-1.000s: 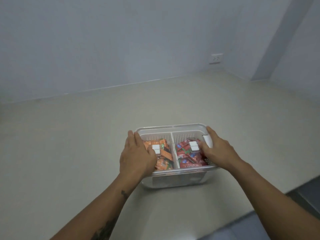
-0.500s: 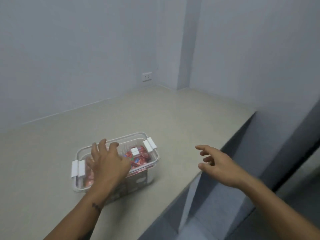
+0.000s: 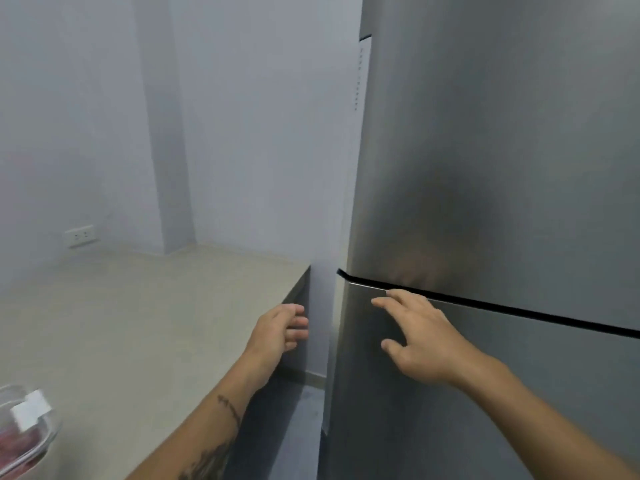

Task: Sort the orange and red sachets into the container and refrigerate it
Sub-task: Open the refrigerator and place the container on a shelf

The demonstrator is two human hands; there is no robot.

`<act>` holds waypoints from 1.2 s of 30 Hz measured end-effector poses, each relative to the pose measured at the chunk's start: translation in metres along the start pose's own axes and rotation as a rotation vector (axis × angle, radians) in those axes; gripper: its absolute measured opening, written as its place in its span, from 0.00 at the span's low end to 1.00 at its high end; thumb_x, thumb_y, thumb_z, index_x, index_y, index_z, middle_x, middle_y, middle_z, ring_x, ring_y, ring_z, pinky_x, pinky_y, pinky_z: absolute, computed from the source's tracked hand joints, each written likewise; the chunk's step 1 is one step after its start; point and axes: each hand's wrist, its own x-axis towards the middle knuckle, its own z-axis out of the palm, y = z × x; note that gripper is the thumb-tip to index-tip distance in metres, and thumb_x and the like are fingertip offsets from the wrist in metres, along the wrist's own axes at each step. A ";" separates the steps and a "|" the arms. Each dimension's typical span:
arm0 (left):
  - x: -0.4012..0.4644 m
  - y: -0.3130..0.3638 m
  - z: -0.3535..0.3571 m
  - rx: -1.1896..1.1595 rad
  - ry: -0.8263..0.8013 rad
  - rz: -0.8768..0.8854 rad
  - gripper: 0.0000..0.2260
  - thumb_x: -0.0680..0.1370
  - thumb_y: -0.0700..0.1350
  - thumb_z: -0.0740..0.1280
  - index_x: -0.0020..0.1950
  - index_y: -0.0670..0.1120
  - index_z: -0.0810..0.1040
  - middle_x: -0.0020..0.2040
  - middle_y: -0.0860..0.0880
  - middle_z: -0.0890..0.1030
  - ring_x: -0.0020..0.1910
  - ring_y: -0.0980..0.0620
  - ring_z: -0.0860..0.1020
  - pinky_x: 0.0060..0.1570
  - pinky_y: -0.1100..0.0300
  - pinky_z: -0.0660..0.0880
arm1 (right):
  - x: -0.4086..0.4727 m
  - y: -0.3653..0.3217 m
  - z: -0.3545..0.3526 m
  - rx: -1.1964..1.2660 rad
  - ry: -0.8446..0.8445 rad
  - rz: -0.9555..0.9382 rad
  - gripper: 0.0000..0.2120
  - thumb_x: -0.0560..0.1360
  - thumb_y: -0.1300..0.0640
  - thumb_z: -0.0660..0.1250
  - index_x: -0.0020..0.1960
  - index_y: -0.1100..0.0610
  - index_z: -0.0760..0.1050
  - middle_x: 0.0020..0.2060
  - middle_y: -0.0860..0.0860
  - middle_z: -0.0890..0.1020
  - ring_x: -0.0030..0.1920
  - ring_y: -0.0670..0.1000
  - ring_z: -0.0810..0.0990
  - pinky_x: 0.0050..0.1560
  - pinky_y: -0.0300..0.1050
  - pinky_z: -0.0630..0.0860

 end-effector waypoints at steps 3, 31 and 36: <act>0.016 0.010 0.040 -0.016 -0.038 0.026 0.11 0.83 0.50 0.57 0.58 0.51 0.77 0.59 0.48 0.79 0.58 0.48 0.78 0.62 0.51 0.71 | -0.001 0.014 -0.005 -0.076 -0.018 0.045 0.35 0.77 0.47 0.62 0.80 0.48 0.53 0.79 0.48 0.52 0.79 0.50 0.47 0.77 0.52 0.52; -0.037 -0.029 0.056 0.052 -0.168 0.133 0.36 0.73 0.73 0.59 0.77 0.59 0.61 0.74 0.59 0.68 0.72 0.60 0.66 0.73 0.52 0.63 | 0.024 -0.037 -0.016 0.163 -0.107 0.285 0.35 0.74 0.28 0.50 0.70 0.48 0.72 0.68 0.51 0.75 0.72 0.59 0.68 0.70 0.76 0.43; -0.087 -0.040 0.025 0.149 -0.272 0.143 0.26 0.74 0.61 0.65 0.72 0.60 0.69 0.56 0.53 0.79 0.57 0.57 0.77 0.55 0.58 0.75 | -0.010 -0.061 -0.009 0.087 -0.049 0.343 0.30 0.74 0.27 0.47 0.54 0.44 0.80 0.56 0.48 0.82 0.63 0.57 0.75 0.69 0.75 0.47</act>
